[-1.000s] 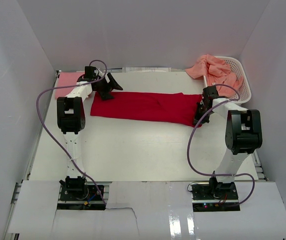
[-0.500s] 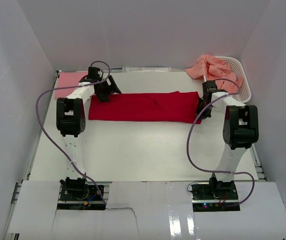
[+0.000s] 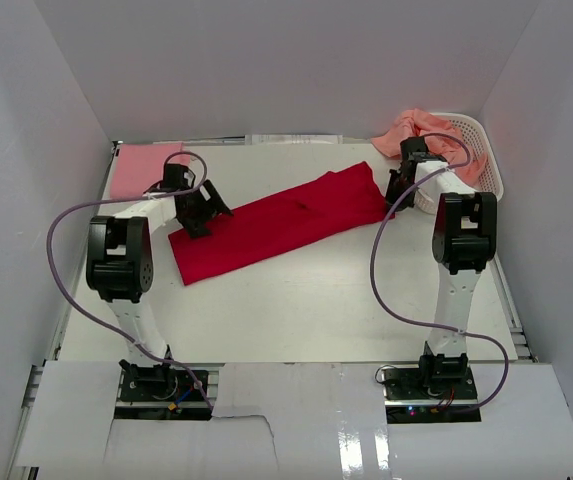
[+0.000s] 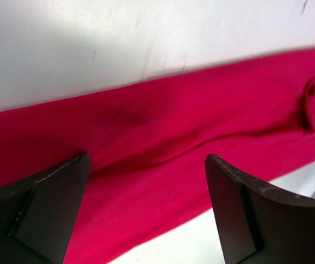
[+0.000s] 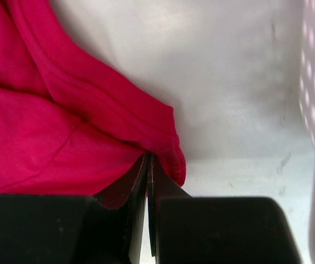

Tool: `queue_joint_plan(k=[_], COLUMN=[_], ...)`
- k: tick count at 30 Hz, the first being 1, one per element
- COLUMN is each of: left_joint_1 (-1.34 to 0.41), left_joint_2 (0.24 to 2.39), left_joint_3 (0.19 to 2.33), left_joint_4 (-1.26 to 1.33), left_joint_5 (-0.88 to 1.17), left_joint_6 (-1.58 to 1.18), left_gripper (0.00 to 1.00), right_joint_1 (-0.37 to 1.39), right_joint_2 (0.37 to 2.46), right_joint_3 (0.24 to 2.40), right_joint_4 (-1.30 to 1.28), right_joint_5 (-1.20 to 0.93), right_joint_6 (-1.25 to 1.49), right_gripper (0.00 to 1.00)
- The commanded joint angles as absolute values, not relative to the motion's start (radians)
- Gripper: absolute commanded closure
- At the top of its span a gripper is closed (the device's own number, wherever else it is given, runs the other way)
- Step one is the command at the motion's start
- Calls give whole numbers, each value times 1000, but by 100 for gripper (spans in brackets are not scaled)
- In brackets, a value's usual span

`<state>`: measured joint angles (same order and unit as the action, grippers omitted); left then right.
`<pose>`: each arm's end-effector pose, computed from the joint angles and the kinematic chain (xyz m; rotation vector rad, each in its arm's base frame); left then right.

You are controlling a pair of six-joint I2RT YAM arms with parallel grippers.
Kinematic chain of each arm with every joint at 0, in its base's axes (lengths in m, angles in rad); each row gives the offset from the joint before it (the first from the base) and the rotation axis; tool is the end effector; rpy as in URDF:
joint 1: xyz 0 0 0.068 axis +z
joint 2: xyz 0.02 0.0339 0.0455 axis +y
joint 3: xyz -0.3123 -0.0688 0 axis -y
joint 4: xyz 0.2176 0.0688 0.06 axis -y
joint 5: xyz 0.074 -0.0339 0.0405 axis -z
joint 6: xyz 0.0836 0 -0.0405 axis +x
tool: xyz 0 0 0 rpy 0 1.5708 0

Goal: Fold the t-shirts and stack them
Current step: Rotate the tshirt 90 degrees

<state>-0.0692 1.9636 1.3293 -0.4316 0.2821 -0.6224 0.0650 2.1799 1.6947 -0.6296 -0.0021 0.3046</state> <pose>0.4224 -0.0526 0.1863 -0.6421 2.6238 -0.5966 0.4875 0.0319 0.1797 0.3210 2.6721 0.1175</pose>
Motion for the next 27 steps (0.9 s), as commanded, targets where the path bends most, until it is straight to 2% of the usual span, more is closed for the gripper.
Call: queue_joint_plan(k=[1,7,12,18,27], left_joint_1=[-67,-90,-97,-149,-348], left_joint_2=[1909,1691,1516,1404,1252], left_joint_3=[1146,907,767,637,512], left_joint_4=[-465,-423,-422,-422,-397], left_joint_5=[337,342,367,423,479], left_joint_6=[-693,-719,-745,-791,-951], left_gripper=[2,2,2,2,2], right_joint_1=[60,63,61,66,110], right_joint_2=[2249,2387,2451,2578,2672], right_joint_3=[1788,1966,2011,2164,2275], right_joint_4=[-632,-562,-428,-376,-261], right_joint_5=[-58,-174,-270,-390,-503], right_joint_6=[295,298,330,394,535], right_gripper=[92,91,88,86,85])
